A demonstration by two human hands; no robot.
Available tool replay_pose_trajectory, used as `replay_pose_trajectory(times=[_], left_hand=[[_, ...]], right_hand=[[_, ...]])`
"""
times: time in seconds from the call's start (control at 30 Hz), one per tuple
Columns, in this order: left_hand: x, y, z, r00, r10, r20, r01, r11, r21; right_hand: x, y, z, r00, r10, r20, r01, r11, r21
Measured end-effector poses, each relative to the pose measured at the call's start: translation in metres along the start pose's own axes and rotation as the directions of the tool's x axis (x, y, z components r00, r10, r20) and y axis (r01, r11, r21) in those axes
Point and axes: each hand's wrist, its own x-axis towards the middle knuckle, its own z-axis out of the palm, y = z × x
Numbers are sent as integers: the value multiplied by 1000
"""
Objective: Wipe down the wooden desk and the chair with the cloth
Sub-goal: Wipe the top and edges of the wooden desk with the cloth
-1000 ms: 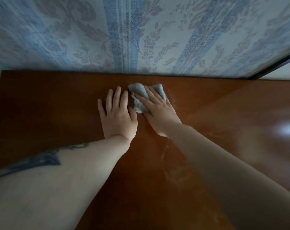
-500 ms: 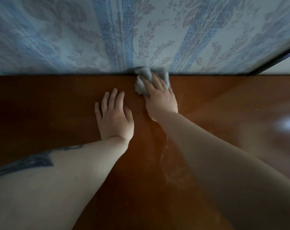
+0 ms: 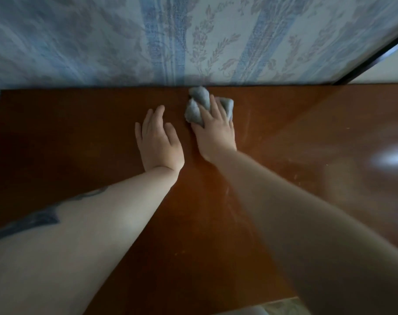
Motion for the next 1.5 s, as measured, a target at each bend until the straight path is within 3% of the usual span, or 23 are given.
replay_pose_trajectory(times=[0.07,0.13,0.2,0.27,0.33,0.43,0.53,0.63,0.7,0.8,0.87,0.93,1.0,1.07,1.1,1.17,1.23,1.33,1.43,1.47,1.5], left_hand=[[0,-5,-11,998,-26,64,39,976,-213],[-3,-17,-31,985,-48,163,110,912,-395],[-12,-36,-55,966,-43,255,154,887,-435],[-24,-57,-76,952,72,297,51,920,-388],[-39,-71,-83,931,199,307,-103,947,-305],[-58,-71,-78,916,281,287,-249,958,-144],[-63,-66,-72,902,327,283,-336,942,-17],[-59,-65,-74,946,218,238,-219,975,-22],[-60,-64,-75,949,213,231,-220,975,3],[-62,-65,-75,945,230,230,-239,971,12],[-62,-64,-76,952,223,210,-217,975,-49],[-64,-65,-79,963,210,167,-199,976,-84],[-72,-66,-83,980,141,142,-133,989,-65],[-87,-67,-87,987,100,127,-99,995,-15],[-98,-67,-89,986,109,128,-113,993,25],[-123,-63,-86,975,159,155,-174,981,84],[-150,-55,-80,953,217,214,-239,968,82],[-177,-48,-74,942,254,218,-269,962,42],[-191,-46,-71,982,137,128,-142,989,31],[-195,-42,-68,987,115,115,-119,992,31],[-201,-36,-63,988,102,114,-107,993,41]], right_hand=[[-42,-18,20,1000,-7,-4,7,1000,-4],[-79,-40,38,981,-148,123,150,989,-13],[-96,-57,49,930,-270,250,286,958,-33],[-95,-57,49,895,-341,288,375,924,-71],[-103,-41,48,916,-326,234,353,932,-83],[-147,-23,54,993,-111,46,114,990,-79],[-161,-42,72,999,37,18,-35,994,-106],[-139,-56,74,988,-141,66,150,976,-160],[-128,-42,65,971,-211,109,229,954,-192],[-160,-23,65,996,-93,15,94,977,-193],[-199,-31,79,995,-96,-21,89,972,-216],[-220,-35,91,974,-212,82,225,947,-229],[-211,-28,82,904,-369,215,416,873,-253],[-193,-13,68,849,-434,300,510,822,-254],[-193,-7,64,870,-420,258,480,841,-251],[-213,1,67,961,-258,100,275,933,-234],[-247,4,78,984,-176,34,179,966,-186],[-265,18,79,950,-285,130,308,924,-226],[-232,38,48,793,-491,360,600,729,-330],[-225,46,41,792,-480,378,598,736,-318],[-227,53,39,838,-442,320,530,799,-284]])
